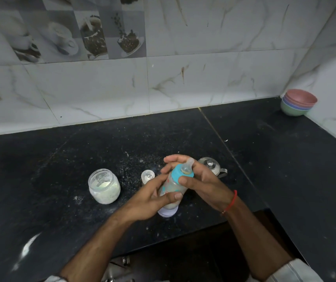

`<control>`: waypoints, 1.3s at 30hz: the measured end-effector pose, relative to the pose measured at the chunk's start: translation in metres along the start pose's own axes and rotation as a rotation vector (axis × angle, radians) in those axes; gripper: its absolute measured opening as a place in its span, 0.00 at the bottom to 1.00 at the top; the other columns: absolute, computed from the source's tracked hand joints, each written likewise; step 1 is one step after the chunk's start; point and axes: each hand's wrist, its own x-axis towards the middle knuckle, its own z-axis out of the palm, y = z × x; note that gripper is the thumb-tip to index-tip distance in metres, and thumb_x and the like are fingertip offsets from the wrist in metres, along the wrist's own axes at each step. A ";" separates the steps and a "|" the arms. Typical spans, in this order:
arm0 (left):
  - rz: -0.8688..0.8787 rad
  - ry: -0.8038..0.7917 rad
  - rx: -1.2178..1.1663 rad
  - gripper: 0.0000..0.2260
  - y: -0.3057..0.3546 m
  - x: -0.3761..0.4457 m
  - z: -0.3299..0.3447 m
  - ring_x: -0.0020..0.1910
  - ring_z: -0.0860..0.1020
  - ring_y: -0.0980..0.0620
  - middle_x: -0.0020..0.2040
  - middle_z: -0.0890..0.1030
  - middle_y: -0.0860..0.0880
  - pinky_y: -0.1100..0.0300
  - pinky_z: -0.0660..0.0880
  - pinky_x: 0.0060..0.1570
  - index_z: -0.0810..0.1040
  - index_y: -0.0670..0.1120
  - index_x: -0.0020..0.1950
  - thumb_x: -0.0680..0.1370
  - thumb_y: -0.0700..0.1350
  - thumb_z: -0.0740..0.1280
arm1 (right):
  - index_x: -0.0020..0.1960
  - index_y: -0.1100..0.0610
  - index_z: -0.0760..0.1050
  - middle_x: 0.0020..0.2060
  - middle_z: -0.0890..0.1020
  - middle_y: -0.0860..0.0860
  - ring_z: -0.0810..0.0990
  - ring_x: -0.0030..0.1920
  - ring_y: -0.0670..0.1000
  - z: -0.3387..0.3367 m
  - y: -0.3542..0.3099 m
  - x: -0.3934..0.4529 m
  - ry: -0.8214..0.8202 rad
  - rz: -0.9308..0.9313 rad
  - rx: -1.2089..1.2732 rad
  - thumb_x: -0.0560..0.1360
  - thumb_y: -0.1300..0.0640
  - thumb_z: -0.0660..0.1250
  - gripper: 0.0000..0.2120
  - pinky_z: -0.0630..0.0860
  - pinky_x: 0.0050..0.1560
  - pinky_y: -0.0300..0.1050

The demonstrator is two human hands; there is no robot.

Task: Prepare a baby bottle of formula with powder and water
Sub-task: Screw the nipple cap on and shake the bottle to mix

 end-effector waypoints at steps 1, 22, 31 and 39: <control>-0.001 0.019 -0.010 0.19 0.001 0.001 0.001 0.62 0.80 0.63 0.61 0.83 0.63 0.66 0.77 0.59 0.75 0.49 0.70 0.79 0.43 0.70 | 0.74 0.64 0.69 0.60 0.82 0.56 0.82 0.61 0.53 0.002 0.001 0.002 0.048 -0.020 0.006 0.80 0.61 0.67 0.24 0.79 0.62 0.48; 0.008 0.484 0.046 0.46 0.012 0.000 0.005 0.57 0.84 0.53 0.67 0.80 0.62 0.49 0.83 0.56 0.65 0.61 0.77 0.64 0.62 0.83 | 0.71 0.39 0.70 0.58 0.85 0.55 0.86 0.57 0.59 0.010 0.009 0.010 0.418 -0.103 -0.076 0.72 0.53 0.79 0.32 0.85 0.53 0.54; 0.128 0.653 -0.121 0.24 0.018 -0.008 -0.011 0.61 0.84 0.54 0.69 0.77 0.65 0.50 0.86 0.42 0.72 0.62 0.71 0.77 0.65 0.64 | 0.63 0.64 0.77 0.59 0.84 0.66 0.86 0.57 0.63 0.014 0.025 0.016 0.791 0.183 1.152 0.81 0.48 0.68 0.20 0.87 0.44 0.56; 0.062 0.679 -0.058 0.23 0.012 -0.003 -0.014 0.60 0.84 0.55 0.66 0.79 0.66 0.52 0.85 0.48 0.74 0.63 0.70 0.76 0.68 0.63 | 0.75 0.47 0.68 0.67 0.80 0.59 0.86 0.59 0.58 0.019 0.013 0.019 0.704 0.042 0.725 0.71 0.59 0.76 0.35 0.85 0.47 0.57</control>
